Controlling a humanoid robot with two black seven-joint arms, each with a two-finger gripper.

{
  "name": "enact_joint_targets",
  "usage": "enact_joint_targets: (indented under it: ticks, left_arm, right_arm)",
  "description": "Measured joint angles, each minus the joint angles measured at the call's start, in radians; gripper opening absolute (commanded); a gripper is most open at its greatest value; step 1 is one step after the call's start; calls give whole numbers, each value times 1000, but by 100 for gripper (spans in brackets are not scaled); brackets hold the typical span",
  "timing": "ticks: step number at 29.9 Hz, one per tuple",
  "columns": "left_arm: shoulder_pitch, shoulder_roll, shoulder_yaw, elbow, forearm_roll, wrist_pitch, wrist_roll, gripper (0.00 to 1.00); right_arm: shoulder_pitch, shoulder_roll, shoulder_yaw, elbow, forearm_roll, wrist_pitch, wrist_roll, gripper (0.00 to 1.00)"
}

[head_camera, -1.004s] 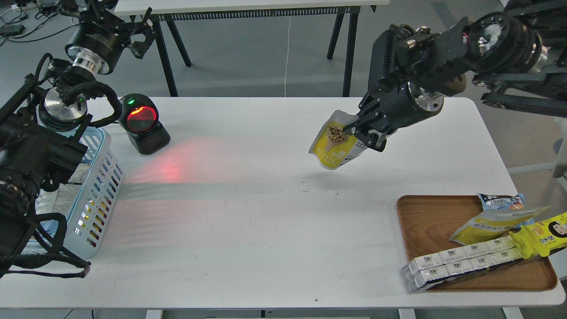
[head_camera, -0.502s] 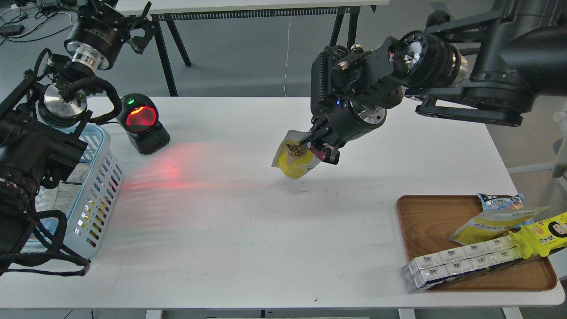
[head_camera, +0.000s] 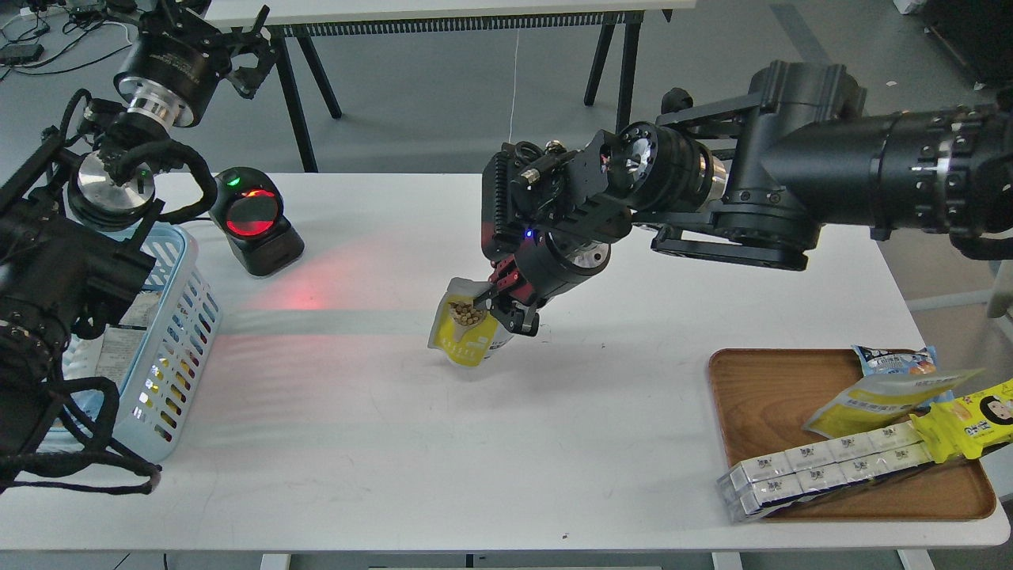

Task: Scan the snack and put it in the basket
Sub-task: 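Lift the yellow pouch and carry it toward the barcode scanner, then set the pouch upright on the table, release, and raise the right gripper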

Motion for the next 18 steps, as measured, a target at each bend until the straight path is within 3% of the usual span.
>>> enact_joint_targets:
  ticks: [9, 18]
  left_arm:
    - [3, 4, 0, 0, 0, 0, 0, 100]
    - [5, 5, 0, 0, -1, 0, 2, 100]
  right_arm:
    - [-10, 24, -3, -23, -1, 3, 0, 3]
    - [-8, 24, -3, -25, -1, 3, 0, 16]
